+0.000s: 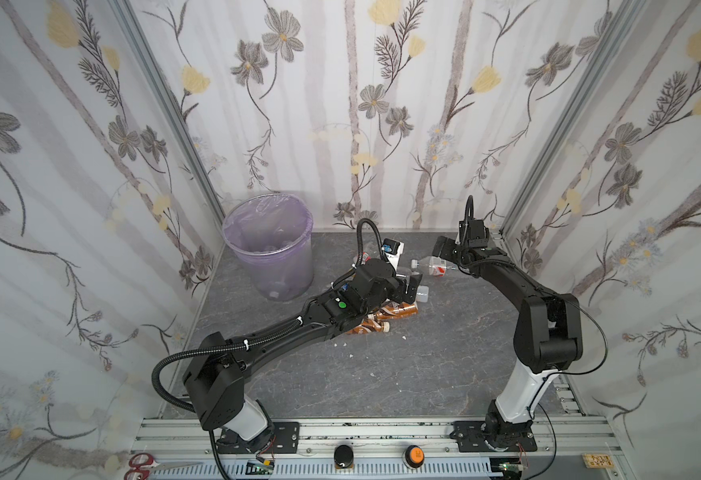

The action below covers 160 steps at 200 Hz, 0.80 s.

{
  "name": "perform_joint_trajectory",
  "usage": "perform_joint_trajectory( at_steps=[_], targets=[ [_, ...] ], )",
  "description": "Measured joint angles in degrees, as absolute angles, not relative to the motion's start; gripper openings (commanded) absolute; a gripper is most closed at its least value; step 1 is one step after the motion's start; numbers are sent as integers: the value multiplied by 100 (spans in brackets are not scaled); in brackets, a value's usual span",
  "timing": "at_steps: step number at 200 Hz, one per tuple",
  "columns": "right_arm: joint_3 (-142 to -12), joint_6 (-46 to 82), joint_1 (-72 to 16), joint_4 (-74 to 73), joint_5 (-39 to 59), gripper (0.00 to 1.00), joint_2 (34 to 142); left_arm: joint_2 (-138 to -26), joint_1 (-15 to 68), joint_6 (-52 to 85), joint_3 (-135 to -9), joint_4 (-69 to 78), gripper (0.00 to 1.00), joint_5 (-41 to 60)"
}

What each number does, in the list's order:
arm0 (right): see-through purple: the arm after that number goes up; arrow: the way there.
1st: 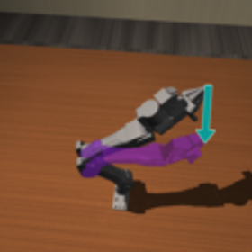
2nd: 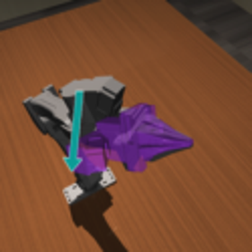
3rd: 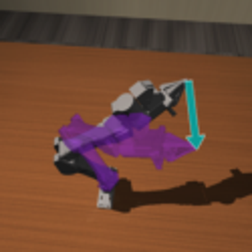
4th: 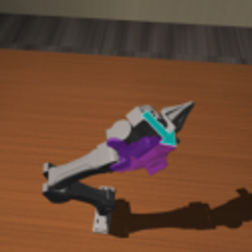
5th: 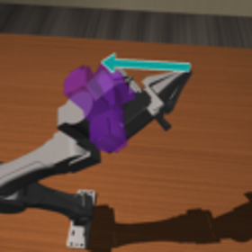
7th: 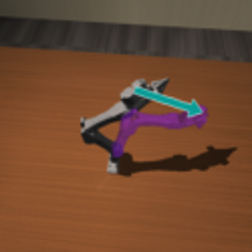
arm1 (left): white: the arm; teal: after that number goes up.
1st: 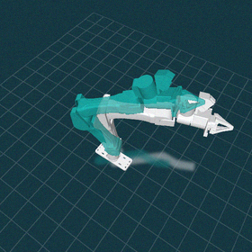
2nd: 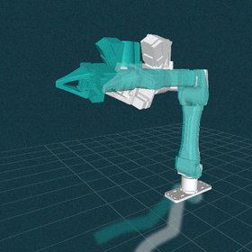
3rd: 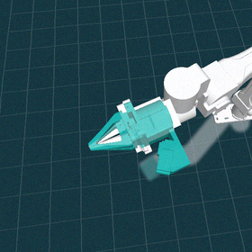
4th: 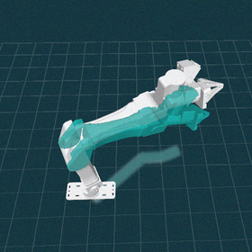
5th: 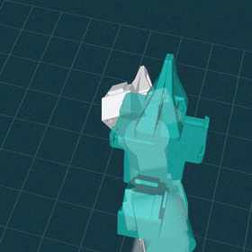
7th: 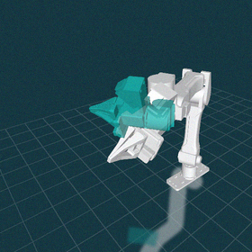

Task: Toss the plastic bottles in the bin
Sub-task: 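Bring the left gripper back to the bottle cluster while the right gripper reaches farther out, then move the right gripper over the red-labeled clear water bottle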

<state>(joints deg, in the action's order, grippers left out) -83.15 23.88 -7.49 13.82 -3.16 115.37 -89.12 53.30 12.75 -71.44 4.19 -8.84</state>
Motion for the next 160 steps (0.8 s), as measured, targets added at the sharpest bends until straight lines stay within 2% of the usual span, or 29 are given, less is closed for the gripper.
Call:
perform_joint_trajectory(
  at_steps=[64,160],
  targets=[
    [-9356,2200,-344,2021,-314,100,12536,-9043,5332,1192,-7098,414,100,-897],
    [-9445,2248,-121,2276,161,100,12862,-9054,5341,1181,-7094,460,100,-788]
  ],
)
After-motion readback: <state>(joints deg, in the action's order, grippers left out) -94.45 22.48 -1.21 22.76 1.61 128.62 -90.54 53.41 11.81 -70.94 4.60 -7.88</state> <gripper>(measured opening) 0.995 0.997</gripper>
